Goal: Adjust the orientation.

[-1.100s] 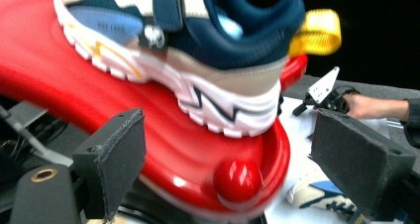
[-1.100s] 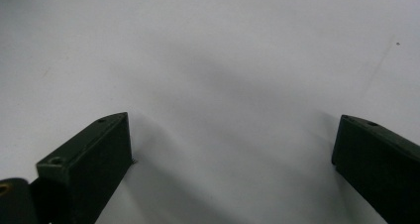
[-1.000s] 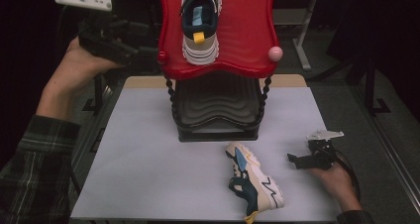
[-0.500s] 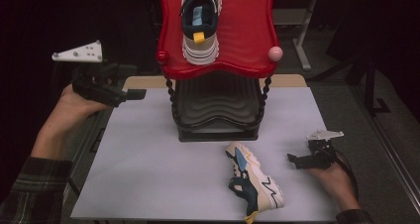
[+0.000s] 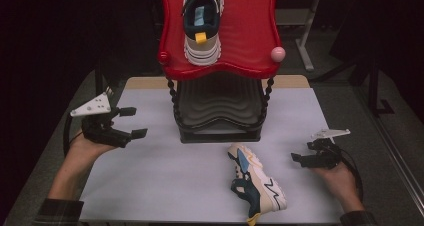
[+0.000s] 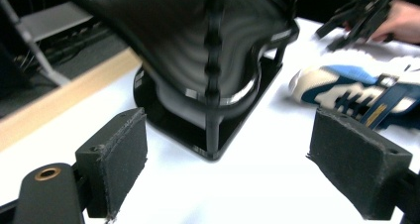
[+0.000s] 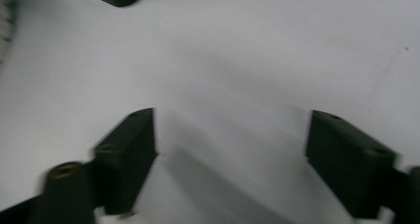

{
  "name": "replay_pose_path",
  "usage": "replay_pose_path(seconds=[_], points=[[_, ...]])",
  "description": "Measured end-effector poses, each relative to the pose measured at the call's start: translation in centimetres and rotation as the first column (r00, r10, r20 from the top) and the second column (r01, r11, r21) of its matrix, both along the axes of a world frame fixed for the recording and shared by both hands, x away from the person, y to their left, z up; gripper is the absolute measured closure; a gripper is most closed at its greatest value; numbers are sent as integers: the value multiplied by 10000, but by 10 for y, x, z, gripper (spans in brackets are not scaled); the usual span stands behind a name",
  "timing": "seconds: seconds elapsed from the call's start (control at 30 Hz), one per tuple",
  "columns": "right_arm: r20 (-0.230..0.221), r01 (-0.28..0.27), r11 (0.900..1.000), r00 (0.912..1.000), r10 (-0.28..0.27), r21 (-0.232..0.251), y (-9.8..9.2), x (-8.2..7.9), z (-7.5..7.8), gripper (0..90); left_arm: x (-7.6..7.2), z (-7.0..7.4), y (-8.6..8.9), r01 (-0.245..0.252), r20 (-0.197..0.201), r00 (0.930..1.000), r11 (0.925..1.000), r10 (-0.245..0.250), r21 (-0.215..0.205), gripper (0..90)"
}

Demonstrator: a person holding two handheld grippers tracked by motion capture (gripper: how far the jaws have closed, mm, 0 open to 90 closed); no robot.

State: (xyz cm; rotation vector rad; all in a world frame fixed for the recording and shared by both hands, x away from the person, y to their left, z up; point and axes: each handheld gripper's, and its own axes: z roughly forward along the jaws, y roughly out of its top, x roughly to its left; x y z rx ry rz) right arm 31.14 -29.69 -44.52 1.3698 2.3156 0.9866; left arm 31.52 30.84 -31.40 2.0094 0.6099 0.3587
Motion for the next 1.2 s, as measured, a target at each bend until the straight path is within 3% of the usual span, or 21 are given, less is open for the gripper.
replay_pose_path(seconds=[0.07,0.23,0.3,0.33,0.37,0.43,0.47,0.53,0.6,0.67,0.77,0.93,1.07,1.13,1.2], points=[[130,-172,9993,9998,168,333,0,-3,5,391,-4,-15,0,-122,-138,9998,9999,121,-42,144],[294,-920,9900,9956,894,1068,2,-9,18,729,-11,-54,-1,-493,-481,9976,9983,507,310,145],[406,-1145,9871,9930,1105,1116,4,-11,22,871,-14,-69,0,-674,-625,9957,9975,686,208,144],[419,-1224,9858,9921,1183,1149,5,-12,24,895,-14,-76,-1,-660,-749,9948,9971,688,390,144],[396,-1413,9815,9897,1373,1295,6,-12,28,896,-15,-86,0,-740,-803,9936,9950,793,670,143],[373,-1516,9779,9883,1477,1440,7,-13,29,897,-15,-93,1,-840,-858,9922,9936,904,755,144],[506,-1880,9668,9820,1819,1730,9,-14,33,897,-15,-104,3,-948,-1007,9895,9914,1038,906,143],[527,-1995,9629,9798,1930,1819,10,-14,35,897,-15,-110,3,-921,-1074,9888,9897,1038,1095,143],[691,-2323,9497,9725,2226,2100,14,-15,40,897,-14,-121,3,-999,-1209,9854,9824,1196,1581,143],[745,-2542,9387,9671,2434,2330,19,-16,45,897,-11,-127,5,-1045,-1393,9819,9804,1284,1669,142],[880,-2830,9286,9590,2695,2399,27,-18,50,897,-9,-134,6,-1140,-1394,9801,9759,1411,1862,143],[1061,-3463,9021,9381,3298,2576,47,-22,59,897,-6,-138,5,-1167,-1531,9769,9722,1492,2030,140],[1239,-3914,8799,9202,3714,2695,62,-27,65,897,-7,-139,3,-1155,-1376,9791,9668,1494,2280,138],[1332,-4253,8630,9050,4039,2729,74,-30,68,897,-7,-139,3,-1149,-1390,9790,9670,1490,2275,138],[1314,-4292,8604,9032,4086,2749,77,-31,68,897,-7,-139,3,-1144,-1398,9789,9670,1487,2275,138]])
